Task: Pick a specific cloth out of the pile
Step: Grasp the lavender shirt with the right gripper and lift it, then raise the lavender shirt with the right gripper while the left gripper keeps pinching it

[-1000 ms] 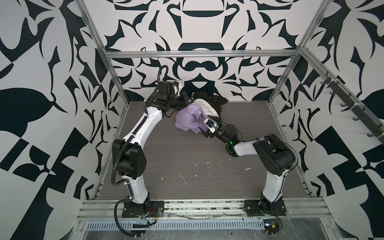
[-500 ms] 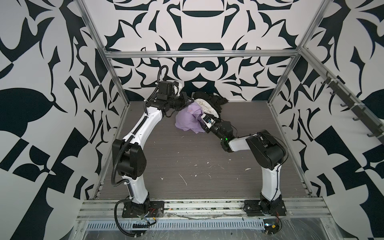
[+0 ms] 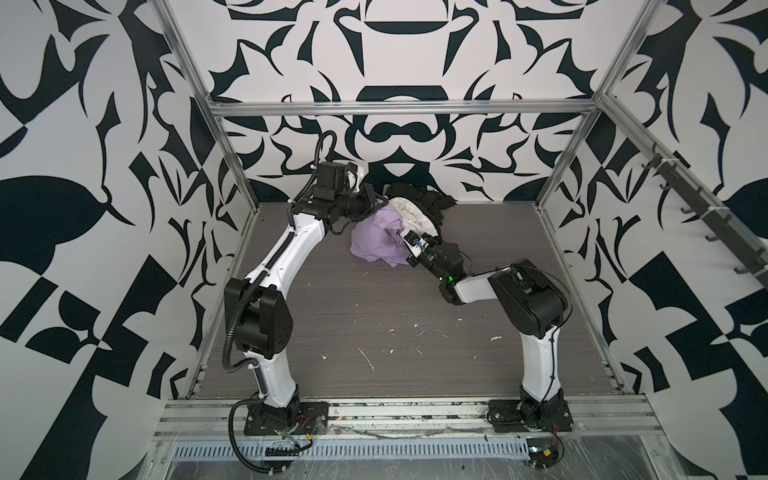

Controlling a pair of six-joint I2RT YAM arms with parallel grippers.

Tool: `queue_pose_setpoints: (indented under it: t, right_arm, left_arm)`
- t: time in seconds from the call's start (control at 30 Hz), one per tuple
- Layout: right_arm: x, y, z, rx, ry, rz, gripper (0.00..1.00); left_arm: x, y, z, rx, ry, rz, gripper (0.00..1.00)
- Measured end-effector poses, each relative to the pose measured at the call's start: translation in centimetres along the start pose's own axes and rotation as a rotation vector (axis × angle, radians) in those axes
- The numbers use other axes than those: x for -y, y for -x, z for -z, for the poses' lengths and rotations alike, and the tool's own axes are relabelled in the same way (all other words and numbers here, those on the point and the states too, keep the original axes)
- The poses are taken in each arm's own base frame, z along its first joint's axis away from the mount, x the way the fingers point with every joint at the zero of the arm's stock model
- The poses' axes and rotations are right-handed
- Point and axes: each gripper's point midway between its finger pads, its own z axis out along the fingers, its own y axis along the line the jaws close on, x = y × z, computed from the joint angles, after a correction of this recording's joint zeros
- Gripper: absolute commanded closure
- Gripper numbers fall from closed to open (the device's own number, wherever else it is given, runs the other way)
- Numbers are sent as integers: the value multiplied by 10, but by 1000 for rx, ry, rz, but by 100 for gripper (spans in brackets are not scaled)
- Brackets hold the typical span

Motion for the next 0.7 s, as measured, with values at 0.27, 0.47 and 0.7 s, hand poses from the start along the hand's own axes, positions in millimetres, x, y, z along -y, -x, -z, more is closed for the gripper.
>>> queue_pose_setpoints:
  t: [0.27,0.47,0.7]
  right_arm:
    - [6,14,1,13,-16,4,100]
    - [16,45,5,61,-36,14,100]
    - [21,57,7,82,-49,19,100]
  left_arm:
    - [2,2,0,7,-9,-5,99]
    - [7,5,0,15,-28,-14,99]
    - [10,6,1,18,-38,-17,99]
